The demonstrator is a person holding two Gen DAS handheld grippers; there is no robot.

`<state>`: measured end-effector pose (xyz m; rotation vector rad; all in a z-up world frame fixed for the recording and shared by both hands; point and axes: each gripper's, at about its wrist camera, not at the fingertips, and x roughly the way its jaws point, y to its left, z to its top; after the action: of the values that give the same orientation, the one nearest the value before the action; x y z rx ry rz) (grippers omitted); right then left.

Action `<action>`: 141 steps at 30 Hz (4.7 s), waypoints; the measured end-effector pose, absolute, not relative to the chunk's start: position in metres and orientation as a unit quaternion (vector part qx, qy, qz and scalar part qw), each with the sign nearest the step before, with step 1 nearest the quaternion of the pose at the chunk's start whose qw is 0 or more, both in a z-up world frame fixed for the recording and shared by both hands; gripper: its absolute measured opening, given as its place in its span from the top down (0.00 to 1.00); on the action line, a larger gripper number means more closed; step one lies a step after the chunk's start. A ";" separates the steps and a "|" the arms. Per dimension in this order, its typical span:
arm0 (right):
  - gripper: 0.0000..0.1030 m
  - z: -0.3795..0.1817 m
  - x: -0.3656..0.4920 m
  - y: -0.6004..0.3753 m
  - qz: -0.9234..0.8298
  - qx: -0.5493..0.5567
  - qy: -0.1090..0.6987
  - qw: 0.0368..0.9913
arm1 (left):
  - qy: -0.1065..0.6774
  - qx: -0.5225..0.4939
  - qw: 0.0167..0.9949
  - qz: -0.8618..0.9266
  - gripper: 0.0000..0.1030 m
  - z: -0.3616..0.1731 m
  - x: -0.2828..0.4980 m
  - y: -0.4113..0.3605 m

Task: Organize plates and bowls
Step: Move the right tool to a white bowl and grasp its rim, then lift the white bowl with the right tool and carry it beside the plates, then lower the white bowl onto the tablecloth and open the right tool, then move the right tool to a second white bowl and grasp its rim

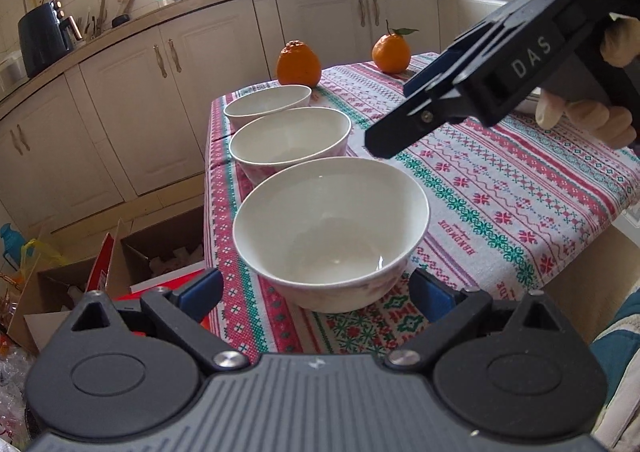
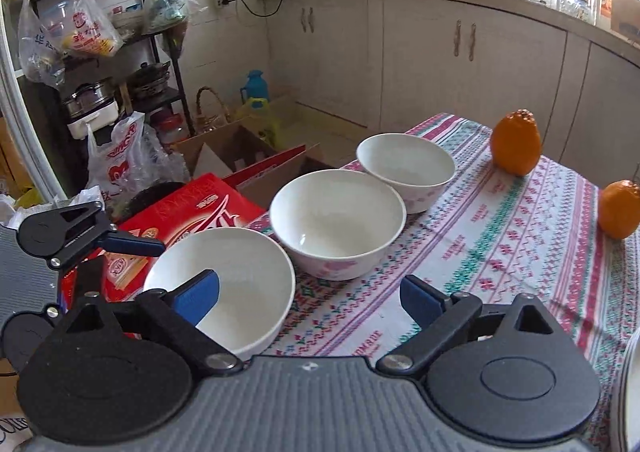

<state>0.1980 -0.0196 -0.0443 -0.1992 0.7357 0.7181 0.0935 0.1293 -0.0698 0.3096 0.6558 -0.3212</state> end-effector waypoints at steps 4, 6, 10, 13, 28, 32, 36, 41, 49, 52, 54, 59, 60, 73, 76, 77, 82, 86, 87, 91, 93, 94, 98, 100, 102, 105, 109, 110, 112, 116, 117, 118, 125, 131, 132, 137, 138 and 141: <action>0.18 -0.052 0.202 -0.005 0.364 -0.090 0.370 0.850 | 0.320 0.150 0.920 -0.169 0.10 -0.073 0.098 0.129; 0.24 -0.056 0.204 -0.001 0.371 -0.090 0.382 0.842 | 0.321 0.146 0.919 -0.176 0.13 -0.073 0.100 0.130; 0.36 -0.062 0.209 0.002 0.382 -0.081 0.399 0.830 | 0.324 0.140 0.917 -0.187 0.19 -0.075 0.101 0.130; 0.44 -0.066 0.212 0.001 0.392 -0.072 0.408 0.821 | 0.324 0.139 0.917 -0.187 0.19 -0.075 0.102 0.130; 0.45 -0.064 0.211 -0.005 0.399 -0.052 0.412 0.818 | 0.329 0.142 0.914 -0.190 0.19 -0.068 0.102 0.125; 0.45 -0.061 0.208 -0.014 0.392 -0.049 0.409 0.823 | 0.325 0.146 0.913 -0.200 0.19 -0.063 0.102 0.120; 0.45 -0.056 0.202 -0.028 0.377 -0.041 0.405 0.832 | 0.317 0.150 0.911 -0.218 0.19 -0.060 0.103 0.110; 0.45 -0.052 0.196 -0.050 0.347 -0.039 0.399 0.848 | 0.310 0.155 0.906 -0.243 0.19 -0.059 0.110 0.090; 0.45 -0.048 0.191 -0.088 0.301 -0.030 0.392 0.869 | 0.298 0.164 0.895 -0.288 0.19 -0.060 0.125 0.058; 0.45 -0.049 0.191 -0.101 0.286 -0.025 0.391 0.874 | 0.299 0.165 0.891 -0.300 0.19 -0.062 0.132 0.047; 0.45 -0.050 0.191 -0.108 0.277 -0.022 0.391 0.877 | 0.297 0.168 0.888 -0.307 0.19 -0.064 0.135 0.040; 0.45 -0.053 0.194 -0.124 0.258 -0.017 0.391 0.883 | 0.297 0.172 0.883 -0.320 0.19 -0.067 0.143 0.025; 0.45 -0.053 0.195 -0.126 0.255 -0.015 0.391 0.884 | 0.298 0.171 0.882 -0.322 0.19 -0.067 0.145 0.023; 0.45 -0.060 0.203 -0.142 0.235 -0.004 0.395 0.888 | 0.305 0.169 0.877 -0.331 0.19 -0.071 0.158 0.009; 0.45 -0.062 0.205 -0.144 0.234 -0.001 0.396 0.888 | 0.306 0.168 0.877 -0.331 0.19 -0.072 0.159 0.008; 0.45 -0.062 0.205 -0.144 0.234 -0.001 0.396 0.888 | 0.306 0.168 0.877 -0.331 0.19 -0.073 0.160 0.007; 0.45 -0.064 0.207 -0.144 0.233 -0.001 0.396 0.888 | 0.309 0.165 0.877 -0.329 0.19 -0.074 0.161 0.006; 0.45 -0.065 0.209 -0.145 0.231 0.002 0.397 0.888 | 0.311 0.161 0.877 -0.329 0.19 -0.075 0.163 0.007; 0.45 -0.066 0.210 -0.146 0.231 0.002 0.398 0.888 | 0.311 0.161 0.877 -0.329 0.19 -0.076 0.163 0.007; 0.43 -0.067 0.211 -0.145 0.232 0.002 0.401 0.886 | 0.315 0.160 0.876 -0.330 0.19 -0.078 0.165 0.007; 0.41 -0.068 0.211 -0.145 0.233 0.001 0.400 0.887 | 0.312 0.162 0.876 -0.330 0.19 -0.078 0.164 0.007; 0.38 -0.068 0.211 -0.144 0.235 0.002 0.399 0.886 | 0.311 0.163 0.876 -0.330 0.17 -0.078 0.164 0.007; 0.07 -0.063 0.208 -0.142 0.229 -0.003 0.383 0.895 | 0.301 0.162 0.880 -0.331 0.06 -0.077 0.160 0.009; 0.05 -0.061 0.206 -0.142 0.229 -0.006 0.378 0.897 | 0.300 0.156 0.881 -0.331 0.05 -0.075 0.159 0.012; 0.02 -0.059 0.207 -0.142 0.226 -0.007 0.376 0.899 | 0.302 0.151 0.883 -0.327 0.05 -0.074 0.157 0.015; 0.01 -0.058 0.206 -0.142 0.225 -0.012 0.375 0.899 | 0.301 0.147 0.885 -0.323 0.05 -0.072 0.152 0.020; 0.00 -0.057 0.204 -0.139 0.222 -0.021 0.374 0.900 | 0.298 0.145 0.890 -0.314 0.05 -0.067 0.145 0.028; 0.00 -0.057 0.204 -0.138 0.223 -0.022 0.374 0.900 | 0.297 0.146 0.892 -0.310 0.04 -0.065 0.144 0.030; 0.00 -0.056 0.203 -0.135 0.226 -0.024 0.372 0.900 | 0.297 0.146 0.894 -0.303 0.04 -0.064 0.141 0.036; 0.00 -0.052 0.203 -0.129 0.230 -0.035 0.368 0.900 | 0.299 0.146 0.897 -0.292 0.04 -0.060 0.137 0.050; 0.00 -0.051 0.203 -0.127 0.232 -0.038 0.367 0.900 | 0.298 0.146 0.899 -0.285 0.04 -0.059 0.136 0.053; 0.00 -0.050 0.202 -0.125 0.234 -0.042 0.366 0.900 | 0.298 0.144 0.902 -0.278 0.04 -0.058 0.137 0.057; 0.00 -0.039 0.209 -0.107 0.257 -0.060 0.357 0.896 | 0.299 0.130 0.916 -0.232 0.04 -0.060 0.144 0.087; 0.00 -0.031 0.222 -0.083 0.285 -0.083 0.355 0.887 | 0.290 0.138 0.930 -0.178 0.04 -0.066 0.152 0.103; 0.00 -0.031 0.224 -0.079 0.291 -0.085 0.355 0.884 | 0.289 0.136 0.931 -0.174 0.04 -0.067 0.153 0.105; 0.00 -0.030 0.242 -0.057 0.316 -0.094 0.360 0.873 | 0.283 0.129 0.938 -0.152 0.04 -0.071 0.165 0.113; 0.00 -0.030 0.246 -0.052 0.319 -0.096 0.362 0.871 | 0.282 0.127 0.939 -0.151 0.04 -0.072 0.167 0.115; 0.00 -0.033 0.257 -0.041 0.329 -0.099 0.369 0.864 | 0.279 0.118 0.941 -0.149 0.04 -0.074 0.172 0.120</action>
<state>0.2572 -0.0414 -0.0334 -0.2082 0.7743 0.6890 0.1723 0.1203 -0.0736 0.2402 0.5695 -0.3031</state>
